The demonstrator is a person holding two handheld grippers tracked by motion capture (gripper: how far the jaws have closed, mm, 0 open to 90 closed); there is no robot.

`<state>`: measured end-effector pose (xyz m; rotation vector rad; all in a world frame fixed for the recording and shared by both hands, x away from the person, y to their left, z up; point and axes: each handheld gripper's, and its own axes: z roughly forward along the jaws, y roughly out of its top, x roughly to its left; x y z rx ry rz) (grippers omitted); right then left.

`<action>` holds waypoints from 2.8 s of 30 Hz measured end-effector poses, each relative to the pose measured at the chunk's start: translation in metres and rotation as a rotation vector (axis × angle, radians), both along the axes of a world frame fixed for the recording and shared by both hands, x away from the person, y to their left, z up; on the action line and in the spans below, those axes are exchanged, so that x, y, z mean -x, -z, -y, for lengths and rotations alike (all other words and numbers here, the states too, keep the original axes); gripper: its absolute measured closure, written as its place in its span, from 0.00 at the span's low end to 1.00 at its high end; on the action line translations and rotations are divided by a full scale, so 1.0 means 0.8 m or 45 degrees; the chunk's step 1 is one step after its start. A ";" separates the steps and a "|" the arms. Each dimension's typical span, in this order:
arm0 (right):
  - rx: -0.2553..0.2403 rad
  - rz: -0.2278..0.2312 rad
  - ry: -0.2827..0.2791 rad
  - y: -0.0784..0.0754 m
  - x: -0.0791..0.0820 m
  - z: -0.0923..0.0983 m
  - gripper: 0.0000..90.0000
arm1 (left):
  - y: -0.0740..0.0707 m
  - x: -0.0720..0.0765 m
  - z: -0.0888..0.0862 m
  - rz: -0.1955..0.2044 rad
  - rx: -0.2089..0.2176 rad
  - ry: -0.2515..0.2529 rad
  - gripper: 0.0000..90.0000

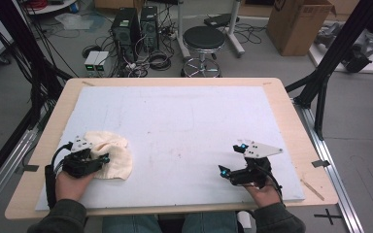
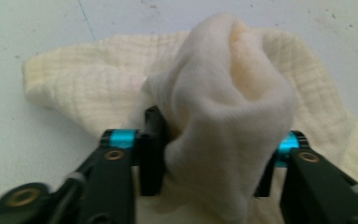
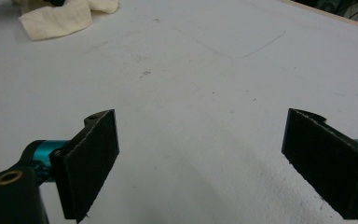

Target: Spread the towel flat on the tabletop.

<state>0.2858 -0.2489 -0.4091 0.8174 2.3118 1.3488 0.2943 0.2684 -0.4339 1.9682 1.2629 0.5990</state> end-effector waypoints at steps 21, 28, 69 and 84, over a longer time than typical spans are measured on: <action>-0.005 0.006 0.005 0.000 -0.001 0.002 0.11 | -0.023 0.014 0.024 0.107 0.051 0.088 0.91; -0.019 0.012 0.011 -0.002 -0.002 0.005 0.11 | -0.040 0.015 0.050 0.136 0.077 0.151 0.91; -0.039 0.020 0.008 -0.002 -0.011 0.009 0.11 | -0.030 -0.093 0.248 0.024 0.124 0.369 0.85; -0.028 -0.019 -0.026 0.002 -0.019 0.001 0.11 | -0.053 -0.094 0.201 0.101 0.167 0.361 0.42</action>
